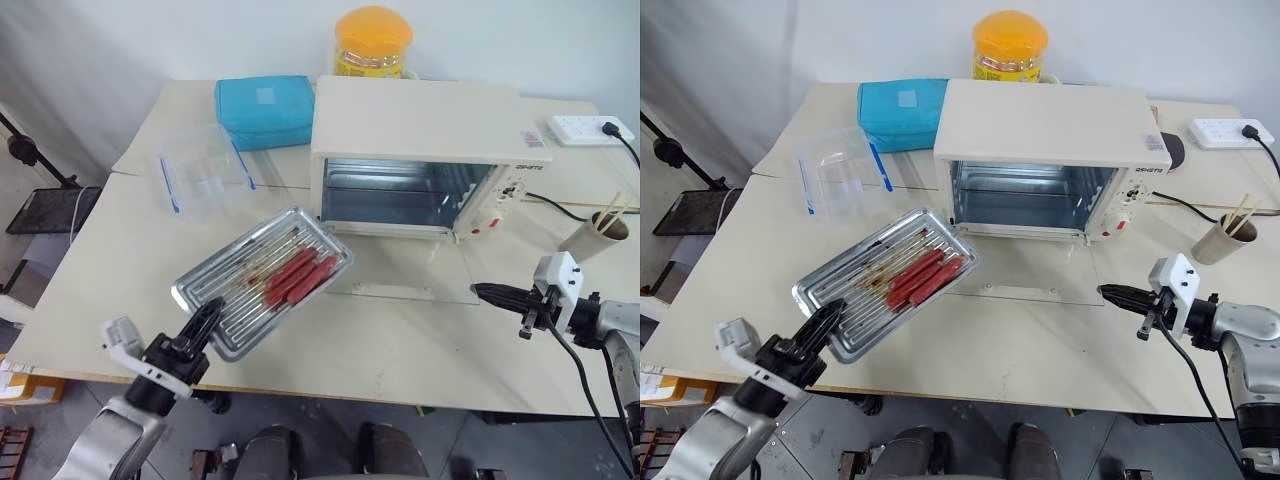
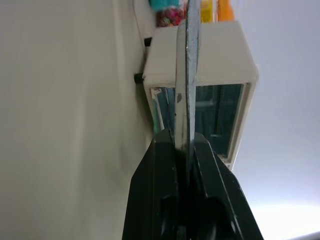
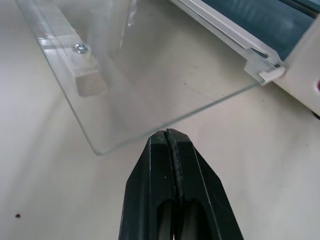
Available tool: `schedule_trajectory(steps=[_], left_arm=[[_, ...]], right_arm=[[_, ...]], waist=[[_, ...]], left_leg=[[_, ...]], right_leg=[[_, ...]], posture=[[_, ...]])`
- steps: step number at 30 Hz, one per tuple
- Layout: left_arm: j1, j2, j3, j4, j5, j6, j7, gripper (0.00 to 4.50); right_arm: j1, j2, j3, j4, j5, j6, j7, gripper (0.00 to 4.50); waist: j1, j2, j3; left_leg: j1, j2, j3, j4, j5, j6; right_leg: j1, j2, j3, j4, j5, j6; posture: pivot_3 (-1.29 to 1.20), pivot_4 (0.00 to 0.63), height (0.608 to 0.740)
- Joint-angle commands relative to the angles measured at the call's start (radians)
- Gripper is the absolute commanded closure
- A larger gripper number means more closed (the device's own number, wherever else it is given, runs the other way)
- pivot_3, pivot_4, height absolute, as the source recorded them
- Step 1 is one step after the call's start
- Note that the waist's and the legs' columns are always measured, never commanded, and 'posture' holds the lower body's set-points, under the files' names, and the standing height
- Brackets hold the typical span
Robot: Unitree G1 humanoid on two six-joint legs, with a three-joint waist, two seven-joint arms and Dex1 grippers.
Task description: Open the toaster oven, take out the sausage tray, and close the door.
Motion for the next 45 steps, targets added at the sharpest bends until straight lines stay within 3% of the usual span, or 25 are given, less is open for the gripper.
schedule_trajectory(steps=[1,9,15,23,29,32,35,38,41,43,45], left_arm=[[0.061,-0.008,-0.005,-0.066,-0.028,-0.072,-0.049,4.5],[-0.107,-0.166,0.03,-0.083,-0.028,-0.264,0.091,4.5],[-0.163,-0.187,0.041,-0.065,-0.028,-0.26,0.13,4.5],[-0.172,-0.2,0.055,-0.052,-0.028,-0.241,0.162,4.5],[-0.125,-0.155,0.052,-0.04,-0.028,-0.176,0.127,4.5],[-0.101,-0.082,0.076,0.008,-0.028,-0.094,0.062,4.5],[-0.11,-0.001,0.107,0.09,-0.028,0.02,-0.035,4.5],[-0.141,0.141,0.124,0.222,-0.028,0.198,-0.161,4.5],[-0.239,0.311,0.07,0.398,-0.028,0.384,-0.257,4.5],[-0.317,0.375,0.023,0.496,-0.028,0.466,-0.291,4.5],[-0.433,0.42,-0.051,0.602,-0.028,0.533,-0.298,4.5]], right_arm=[[-0.018,0.006,-0.003,0.013,0.004,-0.024,0.016,4.48],[-0.039,0.078,-0.016,0.033,0.056,-0.072,0.051,4.48],[-0.056,0.107,-0.075,-0.066,0.178,0.053,0.007,4.48],[-0.233,0.14,-0.167,-0.211,0.398,0.311,-0.186,4.48],[-0.219,0.124,-0.121,-0.345,0.373,0.37,-0.216,4.48],[-0.125,0.105,-0.112,-0.419,0.321,0.315,-0.174,3.87],[0.01,0.091,-0.124,-0.476,0.241,0.186,-0.104,2.83],[0.146,0.08,-0.154,-0.502,0.195,0.08,-0.04,1.76],[0.254,0.096,-0.223,-0.507,0.207,-0.008,0.005,0.71],[0.301,0.111,-0.263,-0.505,0.228,-0.05,0.024,0.01],[0.358,0.093,-0.29,-0.512,0.218,-0.037,0.016,0.01]], waist=[[0.0,0.0,0.0],[0.005,0.001,0.0],[0.005,0.001,0.0],[0.006,0.001,0.0],[0.011,0.001,0.0],[0.014,0.001,0.0],[0.011,0.001,0.0],[0.01,0.001,0.0],[0.011,0.002,0.0],[0.01,0.003,0.0],[0.009,0.003,0.0]], left_leg=[[0.0,0.0,0.0,0.0,0.0,0.0],[-0.001,0.003,0.0,0.0,0.0,0.0],[-0.001,0.002,0.001,0.0,-0.001,0.001],[-0.001,0.002,0.0,0.0,-0.001,0.001],[-0.003,0.002,-0.001,0.0,-0.002,0.002],[-0.005,0.001,-0.002,0.0,-0.003,0.003],[-0.005,0.0,-0.001,0.0,-0.004,0.004],[-0.005,-0.001,0.0,0.0,-0.004,0.005],[-0.003,0.0,0.003,0.0,-0.004,0.005],[-0.001,0.0,0.003,0.0,-0.003,0.004],[0.0,0.0,0.004,0.0,-0.003,0.004]], right_leg=[[0.0,0.0,0.0,-0.001,0.0,0.0],[0.001,0.001,-0.001,-0.004,0.002,-0.003],[0.001,0.003,-0.002,-0.003,0.003,-0.002],[0.001,0.002,-0.002,-0.003,0.003,-0.002],[0.0,0.002,-0.002,-0.004,0.003,-0.002],[0.0,0.003,-0.003,-0.003,0.003,-0.002],[0.0,0.003,-0.003,-0.004,0.003,-0.001],[0.0,0.005,-0.006,-0.003,0.003,-0.001],[-0.001,0.006,-0.006,-0.003,0.004,-0.001],[-0.001,0.006,-0.005,-0.002,0.004,-0.001],[-0.001,0.006,-0.003,-0.001,0.004,-0.001]], posture=[[0.0,0.15,0.74],[0.0,0.15,0.74],[0.0,0.15,0.74],[0.0,0.15,0.74],[0.0,0.15,0.74],[0.0,0.15,0.74],[0.0,0.15,0.74],[0.0,0.15,0.74],[0.0,0.15,0.74],[0.0,0.15,0.74],[0.0,0.15,0.74]])
